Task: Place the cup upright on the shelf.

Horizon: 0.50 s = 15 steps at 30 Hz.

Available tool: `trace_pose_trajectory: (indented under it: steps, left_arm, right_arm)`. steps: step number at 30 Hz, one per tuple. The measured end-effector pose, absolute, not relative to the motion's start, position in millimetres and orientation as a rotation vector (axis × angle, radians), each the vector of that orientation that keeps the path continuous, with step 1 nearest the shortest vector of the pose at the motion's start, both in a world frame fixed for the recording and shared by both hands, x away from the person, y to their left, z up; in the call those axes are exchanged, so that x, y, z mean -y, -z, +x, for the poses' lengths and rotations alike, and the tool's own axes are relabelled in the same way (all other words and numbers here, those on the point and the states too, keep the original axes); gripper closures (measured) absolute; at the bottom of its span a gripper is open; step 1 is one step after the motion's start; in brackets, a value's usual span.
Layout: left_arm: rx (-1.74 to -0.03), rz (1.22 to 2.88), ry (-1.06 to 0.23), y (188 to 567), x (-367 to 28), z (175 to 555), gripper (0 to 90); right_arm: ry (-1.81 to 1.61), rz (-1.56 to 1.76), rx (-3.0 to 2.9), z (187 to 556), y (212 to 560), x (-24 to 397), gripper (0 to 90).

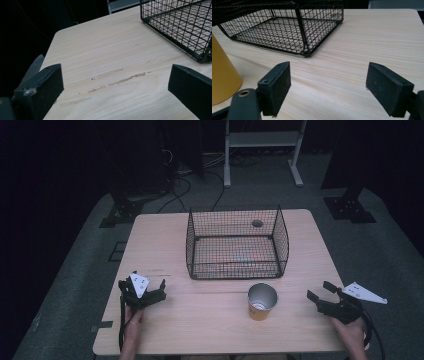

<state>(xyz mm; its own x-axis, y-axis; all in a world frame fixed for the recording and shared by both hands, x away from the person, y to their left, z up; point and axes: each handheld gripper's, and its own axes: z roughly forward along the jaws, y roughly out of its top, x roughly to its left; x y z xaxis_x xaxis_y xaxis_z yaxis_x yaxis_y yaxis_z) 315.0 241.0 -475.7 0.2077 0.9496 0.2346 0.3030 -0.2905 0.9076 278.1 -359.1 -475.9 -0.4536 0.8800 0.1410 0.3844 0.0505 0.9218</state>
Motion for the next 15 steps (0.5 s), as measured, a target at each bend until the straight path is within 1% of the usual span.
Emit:
trace_pose_trajectory:
  steps: [8,15]
  left_arm:
    - [-1.168,1.742,-1.099,476.0,-239.9,313.9,0.0]
    - [-1.165,1.745,-1.102,475.9,-239.7,313.0,0.0]
  right_arm:
    - [-1.400,1.263,-1.871,278.5,473.2,356.7,16.8]
    - [-1.404,1.239,-1.899,278.1,468.9,351.3,16.4]
